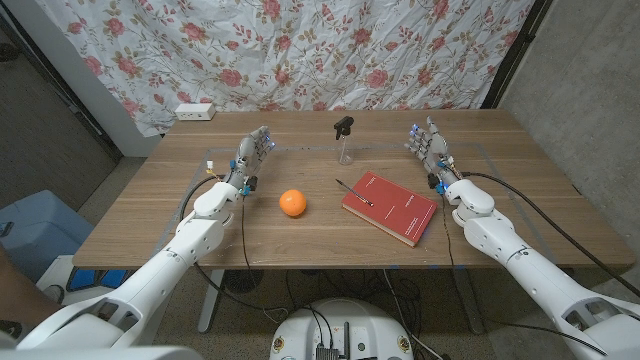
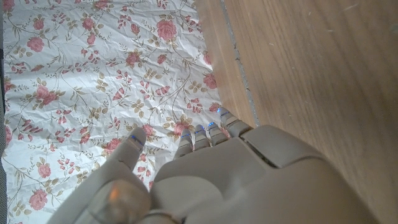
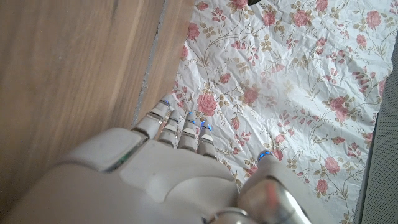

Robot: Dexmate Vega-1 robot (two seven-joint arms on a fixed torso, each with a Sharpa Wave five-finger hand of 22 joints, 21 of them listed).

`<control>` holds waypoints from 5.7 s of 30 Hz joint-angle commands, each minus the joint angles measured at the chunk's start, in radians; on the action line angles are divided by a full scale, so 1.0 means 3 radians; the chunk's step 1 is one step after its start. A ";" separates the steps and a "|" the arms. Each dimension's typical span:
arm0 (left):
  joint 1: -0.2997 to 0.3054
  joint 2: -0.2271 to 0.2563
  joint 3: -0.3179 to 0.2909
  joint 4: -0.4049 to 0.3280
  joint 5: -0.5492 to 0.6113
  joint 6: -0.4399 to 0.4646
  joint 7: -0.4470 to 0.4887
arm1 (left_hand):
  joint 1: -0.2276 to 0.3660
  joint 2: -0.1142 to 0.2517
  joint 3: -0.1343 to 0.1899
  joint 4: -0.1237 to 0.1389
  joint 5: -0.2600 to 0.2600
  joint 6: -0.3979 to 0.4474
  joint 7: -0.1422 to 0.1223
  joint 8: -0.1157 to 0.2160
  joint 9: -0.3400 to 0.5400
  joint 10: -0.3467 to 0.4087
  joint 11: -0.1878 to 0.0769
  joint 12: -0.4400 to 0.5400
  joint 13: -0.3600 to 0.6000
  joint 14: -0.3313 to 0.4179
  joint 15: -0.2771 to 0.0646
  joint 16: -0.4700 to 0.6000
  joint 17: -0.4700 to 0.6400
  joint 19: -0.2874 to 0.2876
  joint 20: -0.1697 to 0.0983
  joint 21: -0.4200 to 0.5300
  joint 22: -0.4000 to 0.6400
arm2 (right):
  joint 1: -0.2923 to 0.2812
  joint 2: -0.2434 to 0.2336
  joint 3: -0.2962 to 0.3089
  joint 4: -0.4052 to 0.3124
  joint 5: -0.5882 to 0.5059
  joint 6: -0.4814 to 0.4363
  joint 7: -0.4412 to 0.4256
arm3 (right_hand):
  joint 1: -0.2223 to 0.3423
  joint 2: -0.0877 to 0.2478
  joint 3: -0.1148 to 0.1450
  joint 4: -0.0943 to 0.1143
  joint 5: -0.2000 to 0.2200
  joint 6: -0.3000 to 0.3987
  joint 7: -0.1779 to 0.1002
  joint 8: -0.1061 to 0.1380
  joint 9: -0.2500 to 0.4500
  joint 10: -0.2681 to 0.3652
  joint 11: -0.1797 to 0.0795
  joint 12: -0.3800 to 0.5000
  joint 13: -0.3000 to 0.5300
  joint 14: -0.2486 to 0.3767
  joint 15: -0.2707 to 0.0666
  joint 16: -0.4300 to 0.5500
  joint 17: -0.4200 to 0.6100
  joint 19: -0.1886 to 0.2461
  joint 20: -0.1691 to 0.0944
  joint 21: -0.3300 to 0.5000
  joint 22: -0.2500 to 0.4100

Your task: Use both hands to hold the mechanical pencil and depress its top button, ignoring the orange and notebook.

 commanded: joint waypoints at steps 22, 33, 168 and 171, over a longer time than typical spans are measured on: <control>0.0134 0.0575 0.0014 -0.0837 0.0273 0.0509 0.0107 | 0.0215 0.0074 0.0015 -0.0434 -0.0026 0.0305 -0.0129 0.0062 0.0004 0.0242 -0.0163 0.0060 0.0000 0.0066 -0.0140 0.0022 0.0013 0.0001 -0.0120 0.0007 0.0004 | -0.0194 -0.0037 -0.0009 -0.0280 -0.0124 0.0086 -0.0166 | 0.0011 0.0030 0.0041 -0.0011 0.0033 0.0036 -0.0002 0.0036 0.0008 0.0022 -0.0003 0.0027 -0.0027 0.0043 -0.0021 0.0031 -0.0047 0.0010 -0.0037 0.0027 0.0008; 0.0013 0.0699 0.0117 -0.0939 0.0468 0.0626 0.0012 | 0.0351 0.0048 0.0040 -0.0659 -0.0025 0.0433 -0.0211 0.0076 0.0005 0.0341 -0.0238 0.0060 0.0000 0.0092 -0.0216 0.0021 0.0014 0.0000 -0.0156 0.0006 0.0002 | -0.0124 -0.0019 -0.0014 -0.0125 -0.0123 0.0159 -0.0070 | 0.0012 0.0040 0.0050 -0.0017 0.0039 0.0047 -0.0001 0.0041 0.0008 0.0021 -0.0003 0.0029 -0.0037 0.0052 -0.0026 0.0036 -0.0068 0.0013 -0.0046 0.0031 0.0007; -0.1398 0.0664 0.1598 -0.1894 0.4969 0.1224 -0.1783 | 0.2322 -0.0578 -0.0393 -0.0804 -0.0001 0.1430 -0.0649 0.0173 0.0031 0.1445 -0.0600 0.0020 0.0010 0.0764 -0.0537 0.0044 0.0017 0.0594 -0.0288 0.0038 0.0011 | -0.0271 0.0049 0.0184 0.0091 0.0063 0.0479 -0.0042 | -0.0096 0.0097 0.0121 -0.0053 0.0079 -0.0001 0.0167 0.0047 -0.0001 0.0004 -0.0045 0.0036 -0.0114 -0.0027 -0.0073 0.0059 -0.0350 -0.0113 -0.0157 0.0036 0.0002; -0.1403 0.0624 0.1623 -0.1848 0.4998 0.1195 -0.1786 | 0.2338 -0.0574 -0.0402 -0.0802 0.0000 0.1443 -0.0647 0.0173 0.0031 0.1465 -0.0600 0.0021 0.0010 0.0774 -0.0536 0.0045 0.0017 0.0608 -0.0291 0.0040 0.0012 | -0.0281 0.0040 0.0187 0.0083 0.0062 0.0476 -0.0043 | -0.0098 0.0099 0.0124 -0.0053 0.0080 0.0003 0.0164 0.0048 -0.0001 0.0004 -0.0045 0.0036 -0.0114 -0.0028 -0.0073 0.0060 -0.0354 -0.0112 -0.0157 0.0036 0.0002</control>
